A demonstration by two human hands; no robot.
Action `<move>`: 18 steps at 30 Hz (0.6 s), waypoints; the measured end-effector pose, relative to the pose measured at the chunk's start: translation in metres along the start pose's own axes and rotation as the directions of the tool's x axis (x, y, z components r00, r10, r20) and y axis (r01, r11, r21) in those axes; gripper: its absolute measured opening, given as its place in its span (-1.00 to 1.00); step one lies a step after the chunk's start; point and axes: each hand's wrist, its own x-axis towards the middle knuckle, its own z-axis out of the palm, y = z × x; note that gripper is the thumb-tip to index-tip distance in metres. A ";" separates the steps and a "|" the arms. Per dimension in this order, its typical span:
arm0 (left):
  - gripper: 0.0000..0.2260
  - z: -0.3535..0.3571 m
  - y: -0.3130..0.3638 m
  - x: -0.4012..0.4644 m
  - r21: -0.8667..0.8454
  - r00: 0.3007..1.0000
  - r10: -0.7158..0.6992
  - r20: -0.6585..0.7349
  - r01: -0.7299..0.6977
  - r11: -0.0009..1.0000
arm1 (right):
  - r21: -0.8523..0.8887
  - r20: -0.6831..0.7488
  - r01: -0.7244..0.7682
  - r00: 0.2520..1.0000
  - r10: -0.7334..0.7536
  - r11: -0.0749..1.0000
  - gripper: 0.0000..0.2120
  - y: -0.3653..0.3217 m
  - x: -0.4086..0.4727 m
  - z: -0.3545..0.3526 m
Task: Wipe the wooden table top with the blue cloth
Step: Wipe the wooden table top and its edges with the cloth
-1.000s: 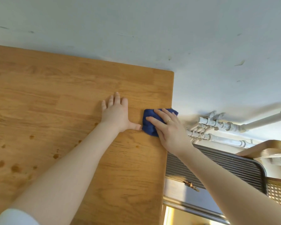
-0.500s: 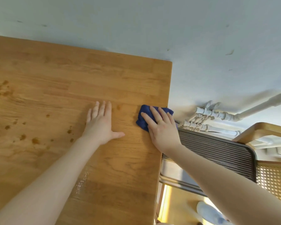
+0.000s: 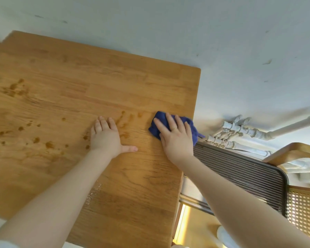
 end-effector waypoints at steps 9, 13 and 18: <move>0.26 -0.010 0.005 0.002 0.016 1.000 -0.013 0.021 0.013 1.000 | -0.024 -0.011 0.124 0.992 -0.124 0.992 -0.57 0.015 0.027 -0.004; 0.26 -0.006 0.004 0.001 -0.009 1.000 -0.006 0.016 0.007 1.000 | 0.029 -0.035 -0.111 0.993 0.112 0.993 -0.59 -0.001 0.046 0.000; 0.25 0.001 0.000 -0.004 -0.161 1.000 0.001 -0.010 -0.003 0.987 | -0.028 -0.016 0.128 0.992 -0.128 0.991 -0.58 -0.010 -0.010 0.009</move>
